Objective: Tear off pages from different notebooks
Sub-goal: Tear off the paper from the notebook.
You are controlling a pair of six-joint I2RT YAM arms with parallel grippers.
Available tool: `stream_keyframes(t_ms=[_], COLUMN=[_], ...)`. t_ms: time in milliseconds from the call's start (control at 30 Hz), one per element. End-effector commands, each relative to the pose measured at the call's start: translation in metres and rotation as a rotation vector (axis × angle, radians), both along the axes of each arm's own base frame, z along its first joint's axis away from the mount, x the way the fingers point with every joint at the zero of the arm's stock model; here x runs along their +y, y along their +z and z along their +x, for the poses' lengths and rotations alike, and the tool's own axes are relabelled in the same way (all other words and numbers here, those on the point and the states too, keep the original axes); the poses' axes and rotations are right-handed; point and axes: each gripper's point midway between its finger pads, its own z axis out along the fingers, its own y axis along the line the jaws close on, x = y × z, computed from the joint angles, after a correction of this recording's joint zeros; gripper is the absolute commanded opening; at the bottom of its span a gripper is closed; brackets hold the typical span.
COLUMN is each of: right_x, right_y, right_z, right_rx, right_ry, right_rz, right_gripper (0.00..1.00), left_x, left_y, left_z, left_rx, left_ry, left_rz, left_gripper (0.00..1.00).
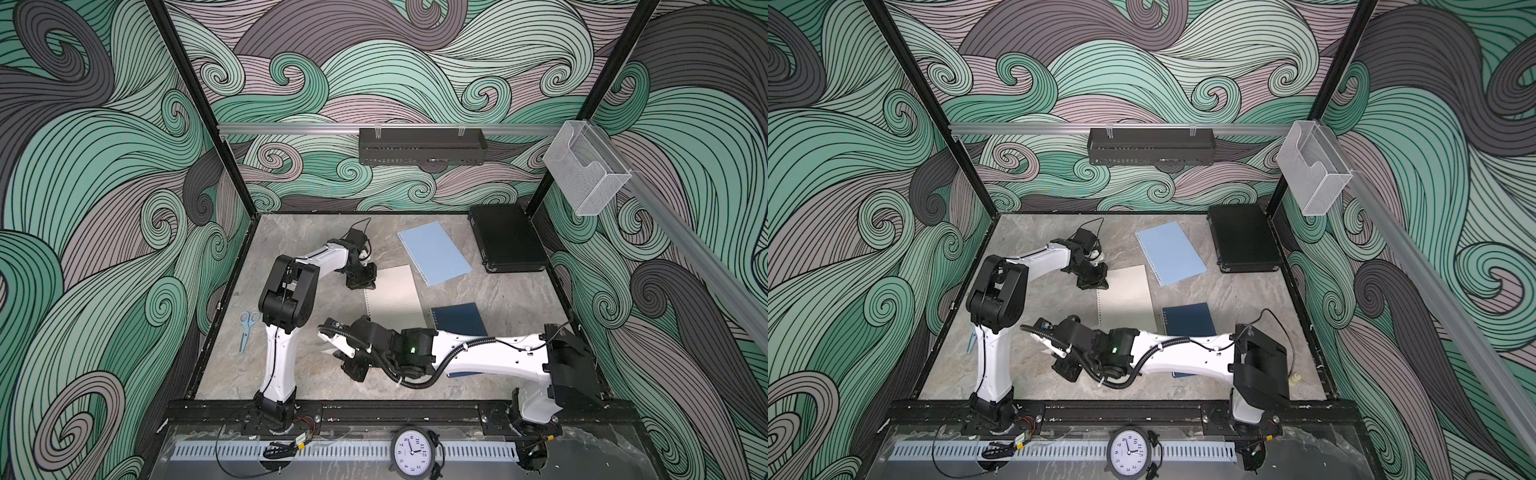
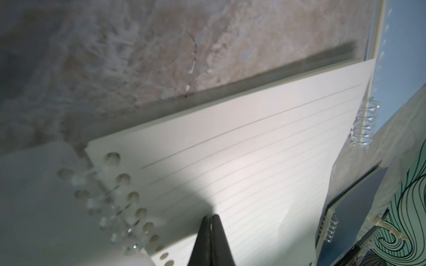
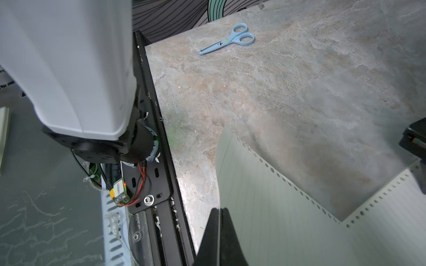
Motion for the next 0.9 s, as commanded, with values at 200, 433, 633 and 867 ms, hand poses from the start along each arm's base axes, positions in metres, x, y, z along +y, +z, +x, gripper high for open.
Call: stream_keyframes(t_ms=[200,433,633,867], right_x=[0.001,-0.016,-0.035,-0.038], right_y=[0.037,0.052,0.076,0.095], right_z=[-0.087,-0.049,0.001,0.034], right_rx=[0.022,-0.077,-0.108,-0.129], right_ry=[0.009,-0.082,-0.162,-0.188], right_rz=[0.200,0.167,0.167,0.171], right_gripper=[0.00,0.00,0.00,0.00], left_x=[0.014,0.007,0.012,0.072], left_y=[-0.059,-0.051,0.006,0.105], left_z=[-0.026,-0.021,-0.006,0.007], left_rx=[0.097,0.074,-0.049,-0.225], left_ry=[0.040,0.031,0.030,0.170], left_rz=[0.109,0.098,0.108,0.134], left_gripper=[0.00,0.00,0.00,0.00])
